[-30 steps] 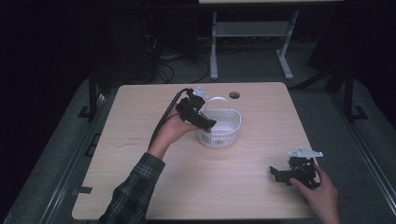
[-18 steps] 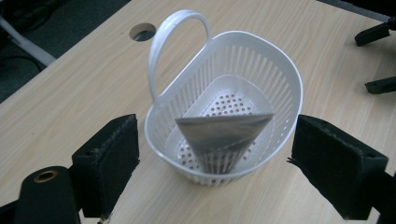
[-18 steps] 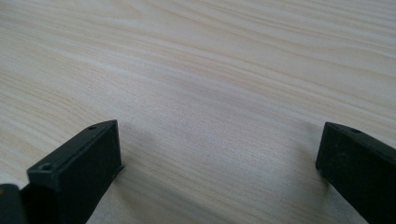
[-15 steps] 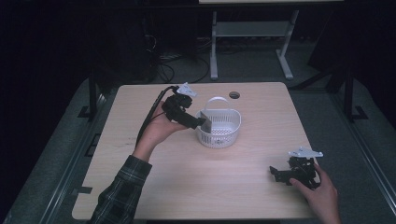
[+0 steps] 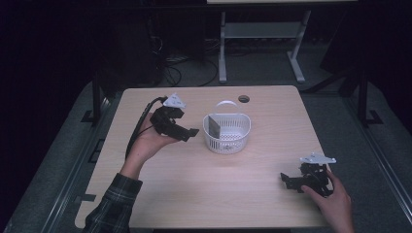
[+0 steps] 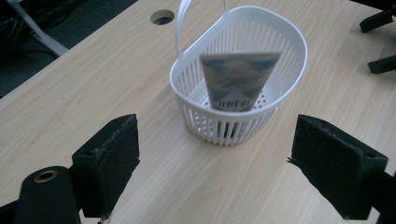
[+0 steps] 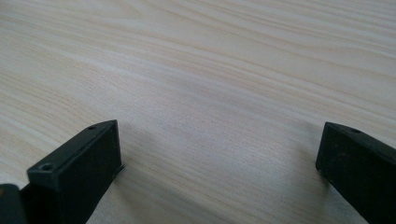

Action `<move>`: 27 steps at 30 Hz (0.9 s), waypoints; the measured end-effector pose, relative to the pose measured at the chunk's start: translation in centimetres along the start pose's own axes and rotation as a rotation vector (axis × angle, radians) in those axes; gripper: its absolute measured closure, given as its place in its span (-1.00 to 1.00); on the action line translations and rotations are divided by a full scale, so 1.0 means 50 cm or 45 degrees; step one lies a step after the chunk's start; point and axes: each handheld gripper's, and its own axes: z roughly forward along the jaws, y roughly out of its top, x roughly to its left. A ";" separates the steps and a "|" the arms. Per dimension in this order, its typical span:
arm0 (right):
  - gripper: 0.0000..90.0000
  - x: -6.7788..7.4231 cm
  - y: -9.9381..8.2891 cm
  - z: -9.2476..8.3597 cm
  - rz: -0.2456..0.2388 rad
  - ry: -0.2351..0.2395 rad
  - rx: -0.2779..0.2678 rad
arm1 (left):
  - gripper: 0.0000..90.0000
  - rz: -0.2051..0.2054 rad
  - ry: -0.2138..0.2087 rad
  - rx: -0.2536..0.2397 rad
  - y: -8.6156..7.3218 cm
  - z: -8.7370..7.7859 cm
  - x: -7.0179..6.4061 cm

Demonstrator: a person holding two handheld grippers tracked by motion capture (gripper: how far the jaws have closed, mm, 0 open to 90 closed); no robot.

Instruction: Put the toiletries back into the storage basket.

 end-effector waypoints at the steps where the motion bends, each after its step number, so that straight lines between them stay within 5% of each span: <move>1: -1.00 0.000 0.000 0.000 0.000 0.000 0.001 | -0.68 -0.006 0.001 -0.003 -0.008 -0.004 0.002; 14: -1.00 0.000 0.000 0.000 0.000 0.001 0.000 | -0.68 -0.053 0.041 -0.035 -0.110 -0.044 0.005; 27: -1.00 0.000 0.000 0.000 0.000 -0.001 0.001 | -0.68 -0.080 0.117 -0.067 -0.217 -0.059 -0.020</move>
